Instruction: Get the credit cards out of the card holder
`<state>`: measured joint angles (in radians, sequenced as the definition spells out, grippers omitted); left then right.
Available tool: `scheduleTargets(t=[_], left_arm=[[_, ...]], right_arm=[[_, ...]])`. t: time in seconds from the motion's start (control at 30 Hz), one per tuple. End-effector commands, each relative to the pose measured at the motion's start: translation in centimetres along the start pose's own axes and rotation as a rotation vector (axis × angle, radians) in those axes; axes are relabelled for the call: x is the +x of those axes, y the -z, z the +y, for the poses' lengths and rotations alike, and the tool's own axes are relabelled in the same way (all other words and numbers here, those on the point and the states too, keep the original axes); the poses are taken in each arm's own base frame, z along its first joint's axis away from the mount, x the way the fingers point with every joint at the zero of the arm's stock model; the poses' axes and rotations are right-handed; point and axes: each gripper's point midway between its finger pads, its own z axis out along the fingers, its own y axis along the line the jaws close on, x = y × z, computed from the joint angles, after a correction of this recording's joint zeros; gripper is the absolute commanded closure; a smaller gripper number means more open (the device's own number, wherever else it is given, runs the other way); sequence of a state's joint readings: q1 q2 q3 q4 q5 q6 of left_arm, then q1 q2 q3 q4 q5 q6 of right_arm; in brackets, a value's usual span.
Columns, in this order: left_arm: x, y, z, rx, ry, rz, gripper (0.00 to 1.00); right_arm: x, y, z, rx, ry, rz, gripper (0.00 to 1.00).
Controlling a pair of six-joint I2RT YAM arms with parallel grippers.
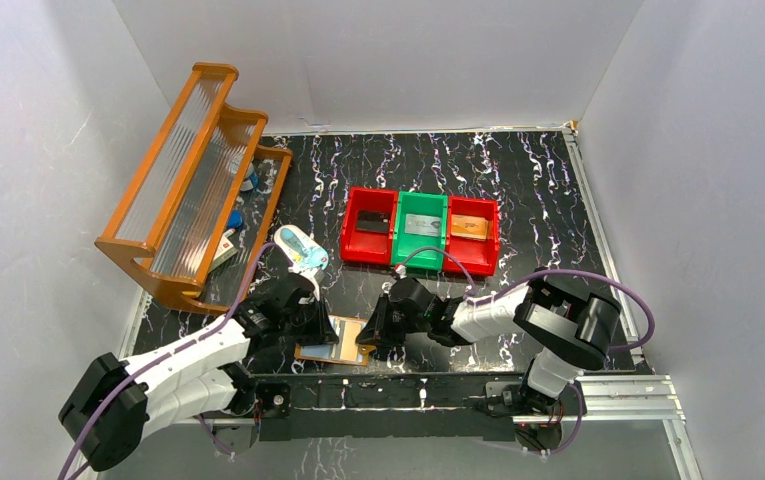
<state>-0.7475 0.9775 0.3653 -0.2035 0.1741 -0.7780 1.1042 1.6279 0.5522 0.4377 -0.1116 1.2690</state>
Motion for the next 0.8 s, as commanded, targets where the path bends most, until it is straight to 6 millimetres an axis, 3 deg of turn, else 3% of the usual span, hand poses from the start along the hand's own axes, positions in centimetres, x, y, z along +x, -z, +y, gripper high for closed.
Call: scheduleTargets(t=[0.0,0.3,0.77], left_arm=[[-0.3,1.2,-4.0,0.176,-0.024,0.009,1.00],[-0.5,2.0,-4.8,0.213,-0.043,-0.002,1.00],[-0.7,2.3,-1.7,0.042,-0.058,-0.020,1.00]], right_arm=[[1.3,0.1,-8.1,0.278,0.014,0.019,0.78],[0.7,0.4,-8.5,0.296,0.021,0.001,0.78],[-0.1,0.6,-8.7,0.317,0.035,-0.007,0.78]])
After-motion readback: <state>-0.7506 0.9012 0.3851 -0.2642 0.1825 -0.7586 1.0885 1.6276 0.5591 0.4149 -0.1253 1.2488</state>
